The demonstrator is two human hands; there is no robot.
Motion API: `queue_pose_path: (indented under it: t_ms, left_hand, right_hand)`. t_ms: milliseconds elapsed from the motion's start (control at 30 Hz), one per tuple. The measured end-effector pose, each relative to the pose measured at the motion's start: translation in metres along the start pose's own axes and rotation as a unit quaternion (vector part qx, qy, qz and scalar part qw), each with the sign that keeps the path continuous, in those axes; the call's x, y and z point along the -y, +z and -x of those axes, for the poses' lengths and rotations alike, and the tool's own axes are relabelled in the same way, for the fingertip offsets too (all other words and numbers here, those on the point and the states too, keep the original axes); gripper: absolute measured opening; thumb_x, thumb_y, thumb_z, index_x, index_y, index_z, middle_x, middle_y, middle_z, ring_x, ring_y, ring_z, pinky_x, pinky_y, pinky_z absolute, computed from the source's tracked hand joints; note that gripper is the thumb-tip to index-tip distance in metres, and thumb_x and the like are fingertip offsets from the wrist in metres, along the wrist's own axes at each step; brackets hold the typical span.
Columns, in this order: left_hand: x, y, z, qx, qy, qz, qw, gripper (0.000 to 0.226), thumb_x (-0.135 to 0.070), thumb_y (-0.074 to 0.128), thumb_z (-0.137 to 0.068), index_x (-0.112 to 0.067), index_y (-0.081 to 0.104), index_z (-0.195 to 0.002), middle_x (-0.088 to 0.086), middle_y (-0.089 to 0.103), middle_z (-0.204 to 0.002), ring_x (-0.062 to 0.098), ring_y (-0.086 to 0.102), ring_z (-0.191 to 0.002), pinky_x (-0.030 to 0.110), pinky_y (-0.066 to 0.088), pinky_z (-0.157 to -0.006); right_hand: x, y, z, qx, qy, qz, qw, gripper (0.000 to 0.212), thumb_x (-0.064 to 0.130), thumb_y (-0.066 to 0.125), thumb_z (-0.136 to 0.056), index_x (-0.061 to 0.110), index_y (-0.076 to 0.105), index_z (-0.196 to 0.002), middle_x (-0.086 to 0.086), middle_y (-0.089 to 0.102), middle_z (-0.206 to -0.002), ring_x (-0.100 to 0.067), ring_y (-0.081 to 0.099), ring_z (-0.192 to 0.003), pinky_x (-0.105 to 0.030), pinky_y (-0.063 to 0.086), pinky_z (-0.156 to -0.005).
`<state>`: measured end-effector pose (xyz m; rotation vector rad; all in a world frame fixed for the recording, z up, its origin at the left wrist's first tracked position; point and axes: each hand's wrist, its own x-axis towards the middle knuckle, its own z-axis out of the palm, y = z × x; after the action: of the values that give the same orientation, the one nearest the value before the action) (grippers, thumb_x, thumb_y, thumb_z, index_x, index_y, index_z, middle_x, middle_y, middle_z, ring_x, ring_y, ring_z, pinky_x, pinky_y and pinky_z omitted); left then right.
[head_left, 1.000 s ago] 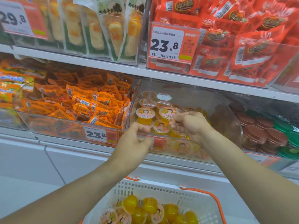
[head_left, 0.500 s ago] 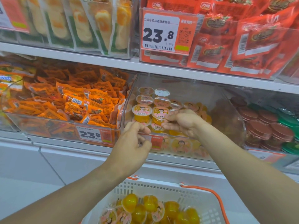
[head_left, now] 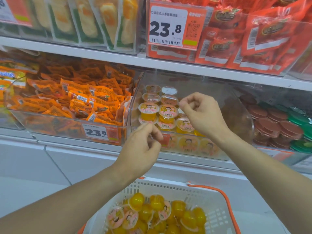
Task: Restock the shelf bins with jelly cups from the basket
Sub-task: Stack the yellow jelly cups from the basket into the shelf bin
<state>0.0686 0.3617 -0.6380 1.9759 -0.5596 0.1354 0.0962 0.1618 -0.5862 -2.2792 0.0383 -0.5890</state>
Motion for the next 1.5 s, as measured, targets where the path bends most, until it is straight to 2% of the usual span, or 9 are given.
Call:
queue_pose_path:
  t_ms: [167, 333, 433, 533, 900, 1167, 1300, 1400, 1500]
  left_hand:
    - [0.042, 0.021, 0.021, 0.287, -0.106, -0.19, 0.933, 0.007, -0.018, 0.052, -0.094, -0.019, 0.059, -0.095, 0.002, 0.066, -0.091, 0.015, 0.06, -0.079, 0.028, 0.047, -0.067]
    - [0.103, 0.049, 0.051, 0.465, -0.222, -0.377, 0.77, 0.034, -0.024, 0.047, -0.098, -0.005, 0.058, -0.124, 0.015, 0.061, -0.121, 0.031, 0.059, -0.113, 0.037, 0.046, -0.086]
    - [0.155, 0.074, 0.076, 0.377, -0.287, -0.368, 0.8, 0.055, -0.028, 0.051, -0.095, -0.011, 0.038, -0.145, 0.016, 0.04, -0.15, 0.032, 0.048, -0.131, 0.04, 0.044, -0.102]
    - [0.195, 0.099, 0.109, 0.278, -0.356, -0.324, 0.831, 0.075, -0.045, 0.056, -0.091, -0.018, 0.022, -0.152, 0.014, 0.028, -0.157, 0.034, 0.039, -0.138, 0.047, 0.041, -0.108]
    - [0.243, 0.152, 0.142, 0.099, -0.373, -0.242, 0.89, 0.08, -0.047, 0.066, -0.088, -0.023, 0.026, -0.153, 0.002, 0.03, -0.157, 0.03, 0.022, -0.145, 0.045, 0.026, -0.119]
    - [0.241, 0.141, 0.132, -0.036, -0.377, -0.128, 0.917, 0.057, -0.053, 0.072, -0.08, -0.023, 0.061, -0.127, -0.002, 0.063, -0.123, 0.02, 0.054, -0.117, 0.04, 0.047, -0.1]
    - [0.223, 0.126, 0.121, -0.082, -0.491, 0.134, 0.857, 0.03, -0.039, 0.059, -0.094, -0.015, 0.067, -0.111, 0.0, 0.068, -0.097, 0.017, 0.064, -0.09, 0.021, 0.048, -0.064]
    - [0.222, 0.111, 0.117, -0.037, -0.527, 0.427, 0.734, 0.043, -0.038, 0.035, -0.101, -0.008, 0.065, -0.093, 0.016, 0.063, -0.081, 0.022, 0.054, -0.063, 0.027, 0.04, -0.048]
    - [0.223, 0.1, 0.118, -0.006, -0.556, 0.543, 0.629, 0.044, -0.039, 0.039, -0.092, -0.003, 0.066, -0.089, 0.018, 0.061, -0.08, 0.027, 0.052, -0.062, 0.03, 0.045, -0.053]
  right_hand:
    - [0.0, 0.019, 0.068, 0.056, -0.188, -0.027, 0.98, 0.023, 0.023, 0.062, -0.096, 0.017, 0.058, -0.074, 0.003, 0.049, -0.055, -0.01, 0.044, -0.053, -0.024, 0.036, -0.053]
    - [-0.07, 0.067, 0.134, 0.396, -0.183, 0.185, 0.881, 0.021, 0.036, 0.048, -0.099, 0.021, 0.061, -0.099, 0.005, 0.067, -0.083, -0.021, 0.063, -0.08, -0.036, 0.051, -0.07]
    - [-0.115, 0.087, 0.167, 0.547, -0.102, 0.327, 0.764, 0.033, 0.03, 0.05, -0.095, 0.017, 0.056, -0.125, -0.008, 0.064, -0.121, -0.03, 0.062, -0.108, -0.041, 0.053, -0.088]
    - [-0.138, 0.097, 0.187, 0.609, -0.041, 0.358, 0.707, 0.031, 0.025, 0.05, -0.096, 0.011, 0.056, -0.123, -0.01, 0.058, -0.123, -0.029, 0.06, -0.095, -0.039, 0.052, -0.076]
    - [-0.178, 0.151, 0.164, 0.577, 0.087, 0.363, 0.726, 0.023, 0.026, 0.057, -0.095, 0.01, 0.066, -0.109, -0.007, 0.068, -0.106, -0.021, 0.061, -0.086, -0.032, 0.05, -0.079]
    - [-0.196, 0.181, 0.189, 0.485, 0.259, 0.28, 0.787, 0.038, 0.03, 0.058, -0.098, 0.003, 0.053, -0.125, -0.009, 0.065, -0.111, -0.022, 0.064, -0.094, -0.03, 0.053, -0.071]
    - [-0.192, 0.19, 0.194, 0.502, 0.245, 0.322, 0.764, 0.032, 0.014, 0.055, -0.099, 0.002, 0.053, -0.128, -0.008, 0.065, -0.119, -0.019, 0.065, -0.105, -0.024, 0.055, -0.08]
    - [-0.183, 0.189, 0.188, 0.537, 0.216, 0.352, 0.736, 0.023, 0.007, 0.054, -0.096, 0.002, 0.063, -0.116, -0.008, 0.065, -0.118, -0.021, 0.065, -0.106, -0.029, 0.057, -0.086]
    - [-0.171, 0.182, 0.179, 0.593, 0.212, 0.364, 0.686, 0.025, -0.002, 0.061, -0.086, 0.0, 0.07, -0.11, -0.01, 0.066, -0.105, -0.023, 0.067, -0.097, -0.031, 0.055, -0.074]
